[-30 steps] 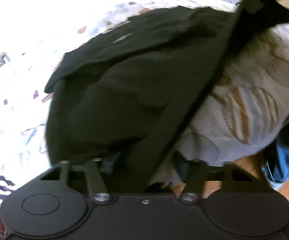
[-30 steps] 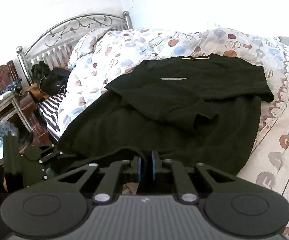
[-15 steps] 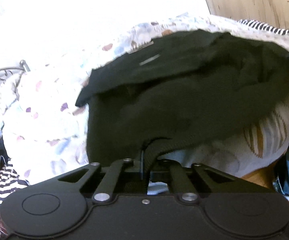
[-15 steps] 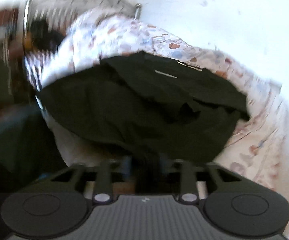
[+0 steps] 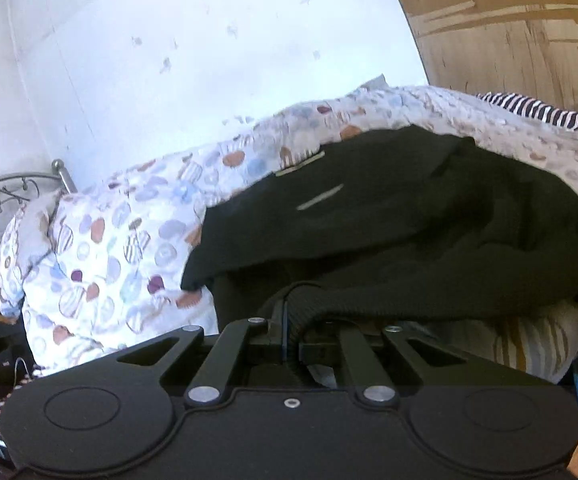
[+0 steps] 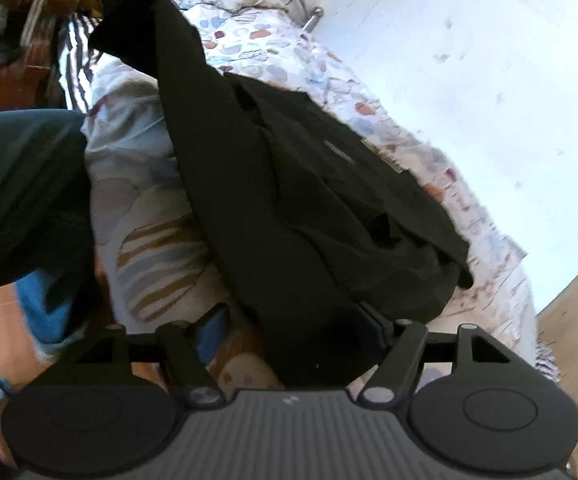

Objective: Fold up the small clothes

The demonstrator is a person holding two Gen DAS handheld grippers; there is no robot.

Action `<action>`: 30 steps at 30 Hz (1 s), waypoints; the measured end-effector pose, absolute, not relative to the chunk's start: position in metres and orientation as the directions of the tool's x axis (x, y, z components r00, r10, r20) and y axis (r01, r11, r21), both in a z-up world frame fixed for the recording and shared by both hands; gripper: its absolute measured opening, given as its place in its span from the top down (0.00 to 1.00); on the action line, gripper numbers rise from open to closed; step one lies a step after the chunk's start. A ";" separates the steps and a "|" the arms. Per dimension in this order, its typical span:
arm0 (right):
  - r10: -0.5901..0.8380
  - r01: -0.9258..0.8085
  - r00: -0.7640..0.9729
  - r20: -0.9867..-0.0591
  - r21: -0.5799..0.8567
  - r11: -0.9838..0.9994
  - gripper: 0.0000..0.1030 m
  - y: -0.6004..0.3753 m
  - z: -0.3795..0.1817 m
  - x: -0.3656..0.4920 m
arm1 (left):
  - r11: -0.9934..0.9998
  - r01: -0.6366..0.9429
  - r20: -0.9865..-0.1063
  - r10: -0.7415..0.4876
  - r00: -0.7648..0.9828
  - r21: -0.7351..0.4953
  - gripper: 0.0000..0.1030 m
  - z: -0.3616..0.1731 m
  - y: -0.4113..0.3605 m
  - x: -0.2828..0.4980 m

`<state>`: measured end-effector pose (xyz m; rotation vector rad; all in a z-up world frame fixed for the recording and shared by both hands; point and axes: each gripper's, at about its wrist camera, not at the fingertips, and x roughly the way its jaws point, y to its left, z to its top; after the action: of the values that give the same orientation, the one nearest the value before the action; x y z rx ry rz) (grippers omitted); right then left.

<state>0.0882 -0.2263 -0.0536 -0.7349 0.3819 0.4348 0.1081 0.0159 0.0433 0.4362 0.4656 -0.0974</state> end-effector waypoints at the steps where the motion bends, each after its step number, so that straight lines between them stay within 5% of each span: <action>1: 0.229 -0.484 0.856 -0.463 -0.564 0.669 0.30 -0.223 -0.055 0.088 | 0.901 0.188 -0.447 0.007 0.894 0.390 0.97 0.047 0.016 0.109; 3: 0.188 -0.425 0.888 -0.419 -0.594 0.683 0.39 -0.218 -0.059 0.088 | 0.897 0.190 -0.434 0.002 0.901 0.398 0.97 0.054 0.015 0.107; 5: 0.132 -0.354 0.919 -0.372 -0.629 0.692 0.74 -0.220 -0.061 0.086 | 0.891 0.194 -0.422 -0.003 0.906 0.411 0.97 0.059 0.015 0.106; 8: 0.123 -0.320 0.933 -0.338 -0.621 0.715 0.96 -0.231 -0.054 0.080 | 0.883 0.214 -0.425 -0.018 0.905 0.417 0.97 0.059 0.014 0.099; 15: 0.112 -0.274 0.950 -0.291 -0.606 0.747 0.96 -0.252 -0.018 0.046 | 0.895 0.214 -0.431 -0.027 0.902 0.391 0.97 0.040 0.008 0.059; 24: 0.199 -0.379 0.890 -0.411 -0.423 0.823 0.97 -0.278 0.041 -0.025 | 0.916 0.227 -0.455 -0.056 0.889 0.331 0.97 0.060 0.017 -0.025; 30: 0.234 -0.368 0.898 -0.373 -0.343 0.864 0.96 -0.279 0.060 -0.006 | 0.908 0.205 -0.427 -0.033 0.904 0.365 0.97 0.070 0.016 -0.014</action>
<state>-0.0062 -0.2795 0.0599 -0.4212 0.3282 0.3212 -0.0143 0.0164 0.0704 0.4163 0.4270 -0.1267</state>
